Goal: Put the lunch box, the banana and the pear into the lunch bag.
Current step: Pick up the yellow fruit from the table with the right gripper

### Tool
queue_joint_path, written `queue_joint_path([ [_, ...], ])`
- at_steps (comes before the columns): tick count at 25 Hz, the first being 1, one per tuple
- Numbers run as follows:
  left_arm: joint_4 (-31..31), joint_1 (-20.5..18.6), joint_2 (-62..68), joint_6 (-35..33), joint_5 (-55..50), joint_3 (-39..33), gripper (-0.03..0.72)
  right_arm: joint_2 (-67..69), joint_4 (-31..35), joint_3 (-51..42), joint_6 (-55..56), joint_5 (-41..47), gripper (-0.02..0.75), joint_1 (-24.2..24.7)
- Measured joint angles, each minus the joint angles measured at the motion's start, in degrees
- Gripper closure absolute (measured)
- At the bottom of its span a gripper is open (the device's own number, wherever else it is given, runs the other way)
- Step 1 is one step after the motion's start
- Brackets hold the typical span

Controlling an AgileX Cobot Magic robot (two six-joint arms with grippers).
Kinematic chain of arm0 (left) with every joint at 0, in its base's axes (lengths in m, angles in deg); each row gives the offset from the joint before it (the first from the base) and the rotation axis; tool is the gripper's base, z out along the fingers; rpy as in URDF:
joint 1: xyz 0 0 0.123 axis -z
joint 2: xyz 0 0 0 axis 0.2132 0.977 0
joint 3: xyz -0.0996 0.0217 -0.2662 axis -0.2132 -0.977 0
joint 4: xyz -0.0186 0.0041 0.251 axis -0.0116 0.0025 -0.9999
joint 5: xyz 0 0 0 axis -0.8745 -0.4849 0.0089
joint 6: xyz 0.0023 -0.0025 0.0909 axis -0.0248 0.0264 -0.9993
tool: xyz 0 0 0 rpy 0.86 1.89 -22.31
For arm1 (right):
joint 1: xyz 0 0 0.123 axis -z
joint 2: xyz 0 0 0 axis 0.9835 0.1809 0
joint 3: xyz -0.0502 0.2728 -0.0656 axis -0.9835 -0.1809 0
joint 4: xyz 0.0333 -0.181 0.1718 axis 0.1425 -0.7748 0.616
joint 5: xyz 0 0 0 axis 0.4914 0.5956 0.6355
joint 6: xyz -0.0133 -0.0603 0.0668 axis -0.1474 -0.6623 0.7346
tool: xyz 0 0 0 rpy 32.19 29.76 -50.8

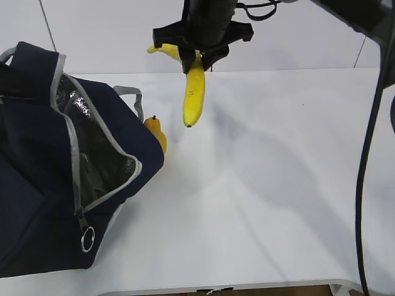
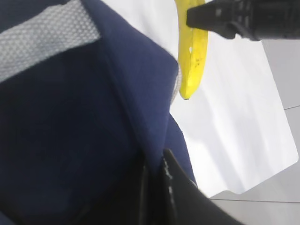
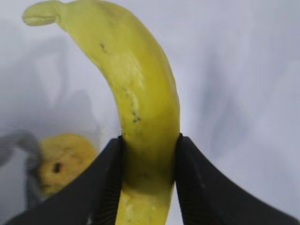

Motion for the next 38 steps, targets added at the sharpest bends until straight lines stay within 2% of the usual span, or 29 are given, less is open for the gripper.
queue_joint_path([
  [6,0.1,0.0,0.0,-0.2,0.0,0.0,0.701,-1.0,13.8,1.3,-10.1,0.5,0.446,0.1],
  [13,0.1,0.0,0.0,-0.5,0.0,0.0,0.701,-1.8,24.1,1.3,-13.2,0.6,0.446,0.0],
  [19,0.1,0.0,0.0,-0.8,-0.1,0.0,0.701,-5.7,27.6,0.3,-13.3,0.7,0.446,-0.1],
  [25,0.1,0.0,0.0,-1.1,-0.1,0.0,0.701,-10.8,29.9,-7.1,-13.5,0.7,0.446,-0.2],
  [30,0.2,0.0,0.0,-1.1,-0.2,0.0,0.701,-10.9,36.0,-13.8,-14.0,0.7,0.446,-0.3],
  [38,0.3,0.0,0.0,-1.1,-0.4,0.0,0.701,-10.9,36.9,-16.0,-14.5,0.5,0.446,-4.9],
])
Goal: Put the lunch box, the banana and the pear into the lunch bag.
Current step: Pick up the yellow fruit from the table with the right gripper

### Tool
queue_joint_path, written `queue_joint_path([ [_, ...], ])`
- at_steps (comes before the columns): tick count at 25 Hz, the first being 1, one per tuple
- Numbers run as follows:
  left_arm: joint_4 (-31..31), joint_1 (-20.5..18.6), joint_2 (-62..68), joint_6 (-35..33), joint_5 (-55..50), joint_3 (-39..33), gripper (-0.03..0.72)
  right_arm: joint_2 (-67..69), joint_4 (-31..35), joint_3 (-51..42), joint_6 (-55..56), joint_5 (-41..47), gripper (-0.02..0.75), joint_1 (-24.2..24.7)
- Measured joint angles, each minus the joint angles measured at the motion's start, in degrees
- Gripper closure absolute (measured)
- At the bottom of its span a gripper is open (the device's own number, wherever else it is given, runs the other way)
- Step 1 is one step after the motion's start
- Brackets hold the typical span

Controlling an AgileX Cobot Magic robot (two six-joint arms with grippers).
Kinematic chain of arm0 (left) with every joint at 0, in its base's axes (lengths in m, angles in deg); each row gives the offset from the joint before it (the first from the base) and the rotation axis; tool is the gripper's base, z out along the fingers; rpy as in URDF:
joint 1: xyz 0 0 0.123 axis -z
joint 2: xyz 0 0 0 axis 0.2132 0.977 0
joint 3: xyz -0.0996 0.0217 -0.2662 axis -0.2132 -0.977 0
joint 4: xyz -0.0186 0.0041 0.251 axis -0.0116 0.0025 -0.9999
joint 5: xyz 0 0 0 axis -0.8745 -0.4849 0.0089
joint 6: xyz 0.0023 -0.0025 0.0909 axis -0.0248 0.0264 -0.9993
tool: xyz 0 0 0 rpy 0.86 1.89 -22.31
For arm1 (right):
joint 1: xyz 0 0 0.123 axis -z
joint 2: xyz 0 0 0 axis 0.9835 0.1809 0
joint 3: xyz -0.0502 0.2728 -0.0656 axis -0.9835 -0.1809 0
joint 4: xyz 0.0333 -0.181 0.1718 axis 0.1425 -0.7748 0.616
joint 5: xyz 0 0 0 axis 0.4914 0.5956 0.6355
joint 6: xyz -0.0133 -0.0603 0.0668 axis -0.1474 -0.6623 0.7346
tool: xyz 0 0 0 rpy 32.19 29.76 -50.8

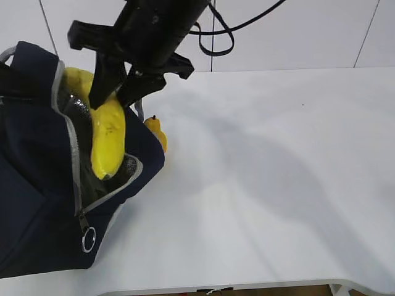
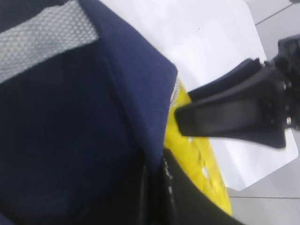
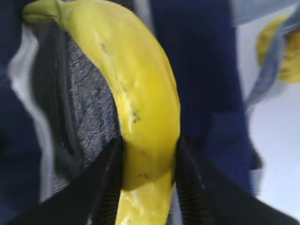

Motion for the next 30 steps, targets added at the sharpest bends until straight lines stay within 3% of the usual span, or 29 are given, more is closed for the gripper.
queue_joint_path([
  [11,0.0,0.0,0.0,-0.1,-0.2,0.0,0.701,3.9,3.3,0.0,-1.1,-0.6,0.446,-3.0],
  [21,0.0,0.0,0.0,-0.2,-0.3,0.0,0.701,5.9,4.1,-0.2,-9.0,-14.4,0.447,-3.1],
  [30,0.1,0.0,0.0,-0.2,-0.3,0.0,0.701,8.9,7.6,-0.2,-12.5,-16.4,0.447,-3.1],
])
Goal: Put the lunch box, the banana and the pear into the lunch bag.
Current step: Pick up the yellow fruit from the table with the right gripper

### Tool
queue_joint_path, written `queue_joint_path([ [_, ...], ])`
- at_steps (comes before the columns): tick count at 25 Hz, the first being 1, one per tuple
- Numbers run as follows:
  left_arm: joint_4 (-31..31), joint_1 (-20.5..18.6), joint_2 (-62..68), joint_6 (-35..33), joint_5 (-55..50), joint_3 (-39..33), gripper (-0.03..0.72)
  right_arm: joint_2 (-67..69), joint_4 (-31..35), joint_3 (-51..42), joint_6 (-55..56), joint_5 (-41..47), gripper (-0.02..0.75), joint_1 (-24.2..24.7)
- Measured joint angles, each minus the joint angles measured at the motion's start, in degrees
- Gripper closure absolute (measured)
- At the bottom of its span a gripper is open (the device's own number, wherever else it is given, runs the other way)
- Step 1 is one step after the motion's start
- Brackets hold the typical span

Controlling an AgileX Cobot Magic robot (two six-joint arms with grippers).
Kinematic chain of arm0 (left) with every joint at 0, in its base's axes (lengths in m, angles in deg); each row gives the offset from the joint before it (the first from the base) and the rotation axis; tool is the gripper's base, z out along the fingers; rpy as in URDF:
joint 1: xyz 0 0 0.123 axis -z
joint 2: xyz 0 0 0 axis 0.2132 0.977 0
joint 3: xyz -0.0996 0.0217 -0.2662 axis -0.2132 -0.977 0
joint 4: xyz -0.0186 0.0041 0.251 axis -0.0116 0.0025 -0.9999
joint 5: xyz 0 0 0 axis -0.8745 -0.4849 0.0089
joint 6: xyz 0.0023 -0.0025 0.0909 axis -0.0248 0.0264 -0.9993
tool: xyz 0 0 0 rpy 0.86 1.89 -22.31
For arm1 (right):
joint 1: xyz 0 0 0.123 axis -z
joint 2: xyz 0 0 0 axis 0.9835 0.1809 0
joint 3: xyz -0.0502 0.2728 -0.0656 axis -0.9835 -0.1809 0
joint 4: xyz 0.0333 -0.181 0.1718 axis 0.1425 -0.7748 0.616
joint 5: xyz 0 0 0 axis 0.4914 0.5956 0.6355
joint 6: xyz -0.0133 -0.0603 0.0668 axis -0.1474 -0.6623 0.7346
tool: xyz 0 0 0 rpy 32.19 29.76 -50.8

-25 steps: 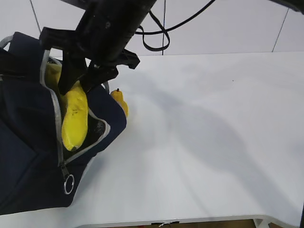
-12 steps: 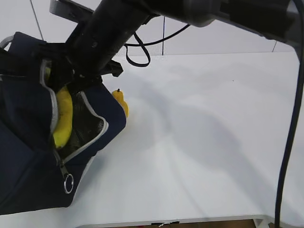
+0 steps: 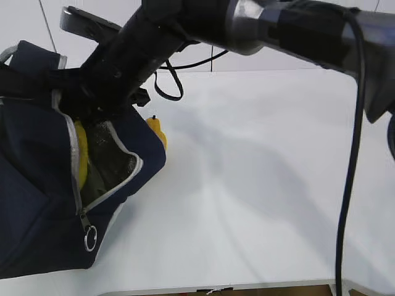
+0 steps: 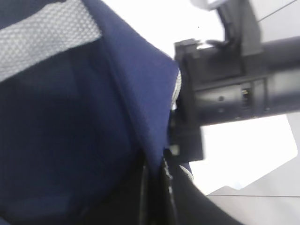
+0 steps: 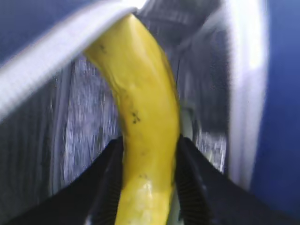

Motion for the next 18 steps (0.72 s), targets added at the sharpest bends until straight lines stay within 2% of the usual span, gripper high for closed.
queue_joint_path([
  [8,0.0,0.0,0.0,0.0,-0.1,0.0,0.701,0.9,0.8,-0.1,-1.2,1.1,0.436,0.0],
  [14,0.0,0.0,0.0,0.0,-0.1,0.0,0.701,0.9,1.1,-0.1,-2.7,2.5,0.328,0.0],
  [18,-0.3,0.0,0.0,0.0,-0.1,0.0,0.701,0.9,1.1,0.5,-3.0,4.1,0.297,0.0],
])
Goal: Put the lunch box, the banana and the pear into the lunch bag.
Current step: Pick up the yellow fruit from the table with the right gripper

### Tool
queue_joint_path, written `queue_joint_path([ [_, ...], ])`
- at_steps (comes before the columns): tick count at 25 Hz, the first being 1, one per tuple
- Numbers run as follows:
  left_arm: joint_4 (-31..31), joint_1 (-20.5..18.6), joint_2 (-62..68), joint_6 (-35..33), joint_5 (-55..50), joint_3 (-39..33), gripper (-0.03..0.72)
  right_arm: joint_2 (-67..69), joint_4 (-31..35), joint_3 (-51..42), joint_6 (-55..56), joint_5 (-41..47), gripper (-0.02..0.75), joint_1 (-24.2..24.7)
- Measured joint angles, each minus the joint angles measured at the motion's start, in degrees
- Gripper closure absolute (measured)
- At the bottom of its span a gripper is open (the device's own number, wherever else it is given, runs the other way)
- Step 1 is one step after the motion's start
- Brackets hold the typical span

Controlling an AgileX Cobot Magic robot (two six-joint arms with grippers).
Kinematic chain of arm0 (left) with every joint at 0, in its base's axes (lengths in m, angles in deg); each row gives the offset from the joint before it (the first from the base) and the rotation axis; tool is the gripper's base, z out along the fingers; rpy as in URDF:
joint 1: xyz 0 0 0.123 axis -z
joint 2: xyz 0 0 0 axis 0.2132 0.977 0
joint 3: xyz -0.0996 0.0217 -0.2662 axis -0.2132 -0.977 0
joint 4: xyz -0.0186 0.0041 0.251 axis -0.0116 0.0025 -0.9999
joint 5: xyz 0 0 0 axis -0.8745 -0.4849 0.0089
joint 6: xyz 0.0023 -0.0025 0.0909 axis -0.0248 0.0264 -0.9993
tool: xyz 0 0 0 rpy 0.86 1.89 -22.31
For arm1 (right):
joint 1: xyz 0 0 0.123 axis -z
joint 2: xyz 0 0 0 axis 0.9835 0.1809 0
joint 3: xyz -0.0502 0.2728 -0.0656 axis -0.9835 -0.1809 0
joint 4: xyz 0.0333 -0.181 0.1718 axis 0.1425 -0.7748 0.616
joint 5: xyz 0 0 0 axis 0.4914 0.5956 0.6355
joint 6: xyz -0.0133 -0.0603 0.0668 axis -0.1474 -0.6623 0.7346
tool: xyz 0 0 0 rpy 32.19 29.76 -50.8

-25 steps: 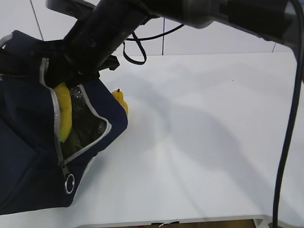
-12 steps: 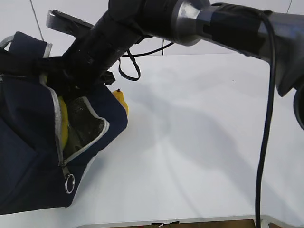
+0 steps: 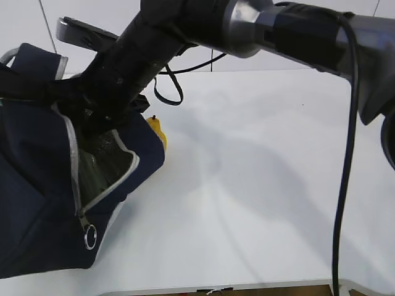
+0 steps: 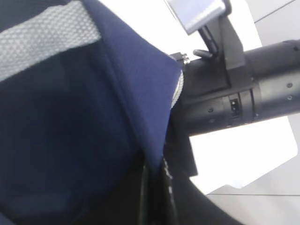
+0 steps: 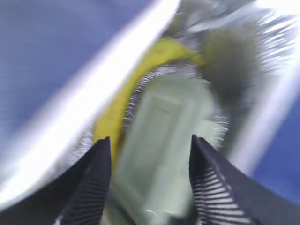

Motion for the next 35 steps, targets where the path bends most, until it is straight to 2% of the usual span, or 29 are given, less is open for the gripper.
queue_joint_path([
  [4,-1.6,0.0,0.0,-0.1,0.0,0.0,0.701,0.0,-1.7,3.3,0.0,4.5,0.295,0.0],
  [9,-2.8,0.0,0.0,-0.1,-0.1,0.0,0.701,0.0,-9.2,11.5,0.8,10.9,0.295,0.0],
  [13,-5.0,0.0,0.0,-0.1,-0.3,0.0,0.701,0.0,-16.1,16.6,3.5,11.7,0.295,0.0],
  [20,-7.2,0.0,0.0,-0.2,-0.4,0.0,0.701,-1.0,-23.8,17.5,7.6,12.1,0.295,0.0],
  [26,-10.2,-0.9,0.0,0.0,-3.3,0.0,0.701,-6.0,-28.5,13.2,8.8,12.2,0.295,0.0],
  [35,-11.2,-6.9,-2.5,0.1,-4.0,0.0,0.701,-15.6,-34.1,-1.9,9.1,12.2,0.295,0.0],
])
